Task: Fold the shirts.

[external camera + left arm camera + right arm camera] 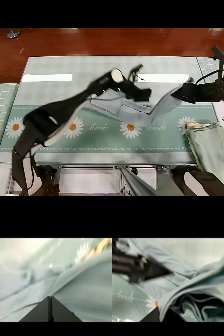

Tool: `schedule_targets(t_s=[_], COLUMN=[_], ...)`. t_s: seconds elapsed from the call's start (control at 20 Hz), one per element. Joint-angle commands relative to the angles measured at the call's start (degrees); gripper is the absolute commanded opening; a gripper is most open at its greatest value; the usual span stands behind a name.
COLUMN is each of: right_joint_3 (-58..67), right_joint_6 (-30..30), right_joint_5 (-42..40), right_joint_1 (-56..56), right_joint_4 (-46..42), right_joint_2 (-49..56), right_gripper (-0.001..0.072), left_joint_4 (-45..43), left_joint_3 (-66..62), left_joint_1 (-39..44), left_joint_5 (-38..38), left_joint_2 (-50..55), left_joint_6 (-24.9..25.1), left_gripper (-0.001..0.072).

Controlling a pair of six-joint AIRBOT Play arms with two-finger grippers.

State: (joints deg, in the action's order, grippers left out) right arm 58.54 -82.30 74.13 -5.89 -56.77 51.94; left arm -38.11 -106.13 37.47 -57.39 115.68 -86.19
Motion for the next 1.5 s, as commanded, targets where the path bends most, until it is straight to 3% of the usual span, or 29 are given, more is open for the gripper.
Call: schedule_targets(t_s=[0.0, 0.2, 0.35, 0.55, 0.75, 0.9, 0.95, 1.0, 1.05, 1.25, 1.35, 1.45], right_joint_3=[0.9, 13.8, 27.2, 44.8, 58.9, 60.2, 60.2, 60.2, 60.3, 60.2, 60.2, 55.8], right_joint_6=[-2.7, -4.5, -5.5, -8.6, -10.5, -11.6, -11.6, -11.3, -10.5, -10.7, -8.1, -5.0], right_joint_5=[-4.2, -5.2, -5.1, -5.0, -5.2, -5.5, -5.1, -4.7, -4.7, 0.0, 10.6, 21.1], right_joint_1=[6.3, 16.7, 24.7, 33.1, 38.0, 39.7, 40.0, 39.9, 38.9, 26.4, 17.0, 9.5], right_joint_4=[0.3, 0.8, 0.8, 0.8, 1.1, 5.2, 6.9, 8.4, 8.4, 8.9, 7.3, -2.6], right_joint_2=[0.8, 12.2, 24.9, 42.6, 58.5, 65.6, 67.2, 68.3, 68.5, 61.9, 56.1, 49.0], right_gripper=[0.003, 0.0031, 0.0031, 0.003, 0.0031, 0.004, 0.0218, 0.0569, 0.0627, 0.0627, 0.0626, 0.0626], left_joint_4=[-4.3, -20.1, -21.5, -21.4, -18.5, -14.3, -13.7, -13.4, -13.4, -13.2, -13.3, -13.3], left_joint_3=[-1.1, 0.6, 13.8, 42.0, 66.7, 78.3, 80.4, 81.8, 82.5, 82.5, 82.5, 82.5], left_joint_1=[-12.3, -25.7, -32.0, -33.7, -33.4, -33.4, -33.4, -33.4, -33.4, -33.4, -33.4, -33.4], left_joint_5=[-9.0, -20.0, -15.2, -6.2, -2.5, 0.5, 2.2, 4.0, 5.5, 7.3, 7.3, 7.6], left_joint_2=[-6.0, -18.8, -35.6, -62.2, -81.5, -88.4, -89.0, -88.8, -88.4, -87.5, -87.5, -87.5], left_joint_6=[0.0, 0.1, 3.1, 3.8, -1.9, -2.7, -2.7, -3.2, -3.5, -3.5, -3.5, -3.5], left_gripper=[0.0016, 0.0018, 0.0018, 0.0018, 0.0018, 0.0018, 0.0018, 0.0018, 0.0018, 0.0018, 0.0019, 0.0018])
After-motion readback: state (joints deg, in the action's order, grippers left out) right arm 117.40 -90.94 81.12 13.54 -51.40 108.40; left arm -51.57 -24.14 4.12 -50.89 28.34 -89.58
